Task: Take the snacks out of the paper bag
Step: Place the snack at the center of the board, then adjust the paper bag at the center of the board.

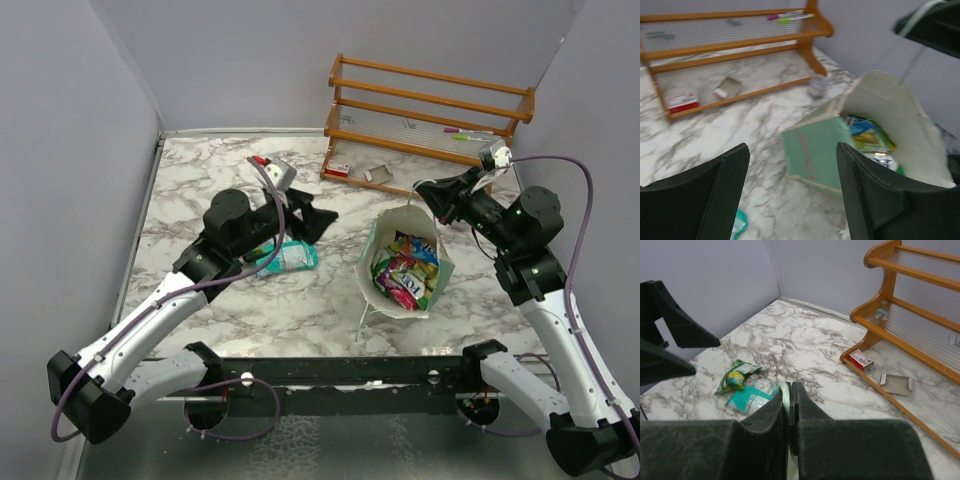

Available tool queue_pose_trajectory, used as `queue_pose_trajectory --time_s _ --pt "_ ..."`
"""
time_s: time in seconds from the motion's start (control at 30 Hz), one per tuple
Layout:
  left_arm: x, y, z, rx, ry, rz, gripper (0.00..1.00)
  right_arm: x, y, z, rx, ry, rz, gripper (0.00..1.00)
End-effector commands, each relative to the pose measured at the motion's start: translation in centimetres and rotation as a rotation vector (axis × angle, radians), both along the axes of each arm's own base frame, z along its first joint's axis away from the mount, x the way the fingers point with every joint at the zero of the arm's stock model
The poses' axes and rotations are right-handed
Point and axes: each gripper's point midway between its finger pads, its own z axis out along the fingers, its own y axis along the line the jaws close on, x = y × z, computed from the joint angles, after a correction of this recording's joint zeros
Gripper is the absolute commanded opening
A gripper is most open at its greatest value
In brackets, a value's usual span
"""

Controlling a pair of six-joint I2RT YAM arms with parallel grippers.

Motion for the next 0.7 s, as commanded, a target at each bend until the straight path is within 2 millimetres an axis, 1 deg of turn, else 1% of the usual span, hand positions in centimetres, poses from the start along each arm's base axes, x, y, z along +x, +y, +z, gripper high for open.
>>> queue_pose_trajectory --time_s 0.0,0.1,0.2,0.3,0.37,0.43,0.5,0.67 --pt "-4.2 -5.4 3.5 -0.099 -0.123 -0.198 0.73 0.4 -0.4 5.2 0.065 -0.146 -0.033 0.04" --pt "-5.0 -7.3 2.9 -0.091 -0.107 -0.244 0.73 1.4 -1.2 6.4 0.069 -0.168 -0.095 0.04" --pt "-5.8 -8.2 2.7 -0.085 -0.105 -0.267 0.73 2.0 -1.6 7.8 0.078 -0.203 -0.129 0.04" --pt "-6.2 -8.2 3.0 -0.089 -0.115 -0.267 0.73 2.6 -1.5 8.8 0.054 -0.248 -0.13 0.06" --pt "-6.3 -8.0 3.1 -0.084 -0.12 -0.262 0.73 3.8 -1.7 8.8 0.01 -0.254 -0.155 0.06" --pt "-6.1 -7.7 3.2 -0.074 -0.125 -0.243 0.73 5.3 -2.5 8.7 -0.025 -0.244 -0.223 0.06" --pt "-6.0 -7.4 3.2 -0.059 -0.131 -0.232 0.73 6.3 -3.5 9.1 -0.05 -0.251 -0.286 0.06" --pt "-5.7 -6.9 2.7 -0.019 -0.129 -0.206 0.73 7.2 -5.3 10.5 -0.095 -0.289 -0.396 0.08"
